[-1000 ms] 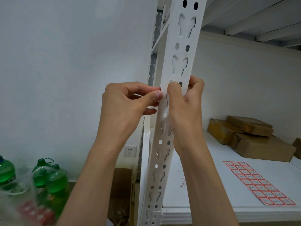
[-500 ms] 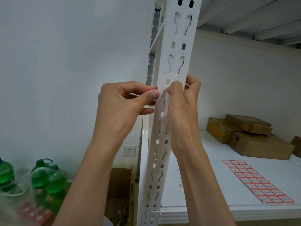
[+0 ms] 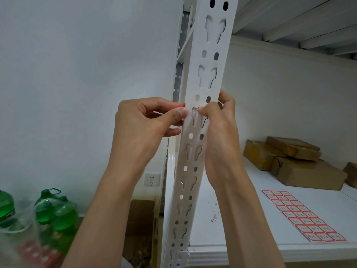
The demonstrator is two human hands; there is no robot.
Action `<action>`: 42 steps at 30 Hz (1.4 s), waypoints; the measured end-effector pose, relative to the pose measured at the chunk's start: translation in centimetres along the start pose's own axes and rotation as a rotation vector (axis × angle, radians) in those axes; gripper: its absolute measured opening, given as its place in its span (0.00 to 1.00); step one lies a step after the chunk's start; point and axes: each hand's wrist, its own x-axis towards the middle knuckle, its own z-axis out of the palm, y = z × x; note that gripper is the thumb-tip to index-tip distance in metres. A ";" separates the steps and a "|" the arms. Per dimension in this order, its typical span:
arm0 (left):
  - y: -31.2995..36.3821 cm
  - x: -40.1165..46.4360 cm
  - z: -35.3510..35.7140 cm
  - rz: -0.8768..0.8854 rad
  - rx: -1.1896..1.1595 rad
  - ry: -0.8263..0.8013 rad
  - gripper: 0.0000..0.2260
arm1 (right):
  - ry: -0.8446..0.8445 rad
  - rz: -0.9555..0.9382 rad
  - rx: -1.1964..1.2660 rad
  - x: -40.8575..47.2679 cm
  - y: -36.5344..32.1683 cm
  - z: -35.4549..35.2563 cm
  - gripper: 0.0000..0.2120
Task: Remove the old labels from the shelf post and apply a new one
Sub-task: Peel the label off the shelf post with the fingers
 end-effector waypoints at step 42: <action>0.2 0.0 -0.1 -0.009 0.014 -0.012 0.03 | -0.019 0.107 -0.009 0.3 -0.1 -0.3 0.07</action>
